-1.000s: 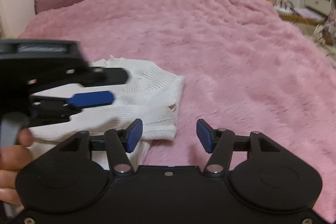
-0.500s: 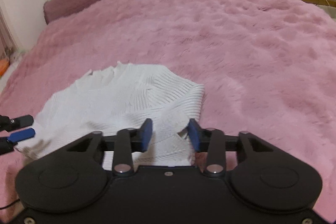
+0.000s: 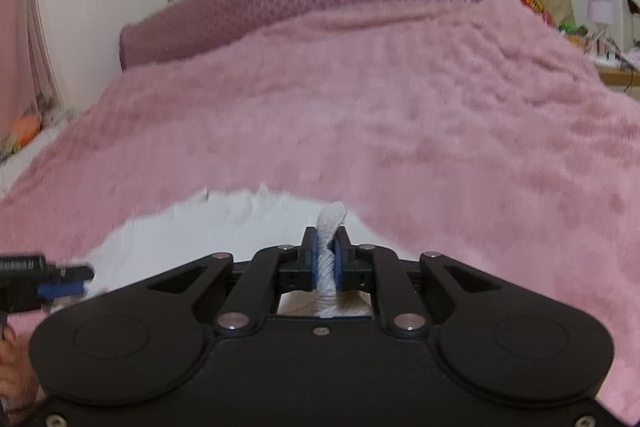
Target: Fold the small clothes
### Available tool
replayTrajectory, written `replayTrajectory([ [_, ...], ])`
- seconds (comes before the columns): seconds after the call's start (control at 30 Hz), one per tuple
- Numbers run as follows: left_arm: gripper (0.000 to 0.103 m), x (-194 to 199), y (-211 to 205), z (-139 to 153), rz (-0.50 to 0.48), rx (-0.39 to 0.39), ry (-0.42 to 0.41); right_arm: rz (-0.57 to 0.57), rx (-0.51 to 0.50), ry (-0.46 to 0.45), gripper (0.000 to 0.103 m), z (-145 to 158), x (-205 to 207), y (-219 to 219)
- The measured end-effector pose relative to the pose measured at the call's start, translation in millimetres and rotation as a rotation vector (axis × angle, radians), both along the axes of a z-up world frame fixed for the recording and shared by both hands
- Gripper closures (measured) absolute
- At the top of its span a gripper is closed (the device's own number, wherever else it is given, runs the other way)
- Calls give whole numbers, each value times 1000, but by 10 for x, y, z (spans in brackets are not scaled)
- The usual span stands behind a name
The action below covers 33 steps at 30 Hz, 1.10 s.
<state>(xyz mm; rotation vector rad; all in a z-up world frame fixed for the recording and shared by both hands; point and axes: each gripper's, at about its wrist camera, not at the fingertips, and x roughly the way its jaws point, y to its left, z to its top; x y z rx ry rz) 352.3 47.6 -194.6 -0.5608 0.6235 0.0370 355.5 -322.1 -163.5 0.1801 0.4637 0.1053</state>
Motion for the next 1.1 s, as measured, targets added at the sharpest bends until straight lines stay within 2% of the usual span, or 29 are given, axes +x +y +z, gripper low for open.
replayTrajectory([
  [0.1,63,9,17,-32,22,22,4,-14,-3,43,95,-119,84,-43],
  [0.27,62,35,-29,-132,24,84,26,-51,-8,160,95,-521,166,-105],
  [0.37,60,35,-30,-177,0,115,37,-56,-18,159,95,-586,128,-111],
  [0.43,60,46,-28,-182,-12,121,45,-52,-16,164,90,-563,129,-107],
  [0.53,60,36,14,-102,-18,102,40,-55,-49,142,72,-419,85,-42],
  [0.6,60,2,11,21,-34,104,21,-66,-93,82,46,-267,17,42],
  [0.63,60,-27,-3,104,-46,111,0,-65,-117,47,44,-184,-27,93],
  [0.7,58,-89,-37,231,-73,126,-33,-48,-161,-3,44,-33,-87,218],
  [0.77,56,-103,-78,289,-120,122,-44,38,-161,-12,44,57,-98,365],
  [0.87,56,-29,-108,207,-160,95,-12,147,-162,50,45,10,7,564],
  [0.97,56,92,-123,62,-166,93,42,220,-147,118,55,-129,131,684],
  [1.1,56,191,-107,-115,-153,116,102,245,-203,175,57,-315,222,828],
])
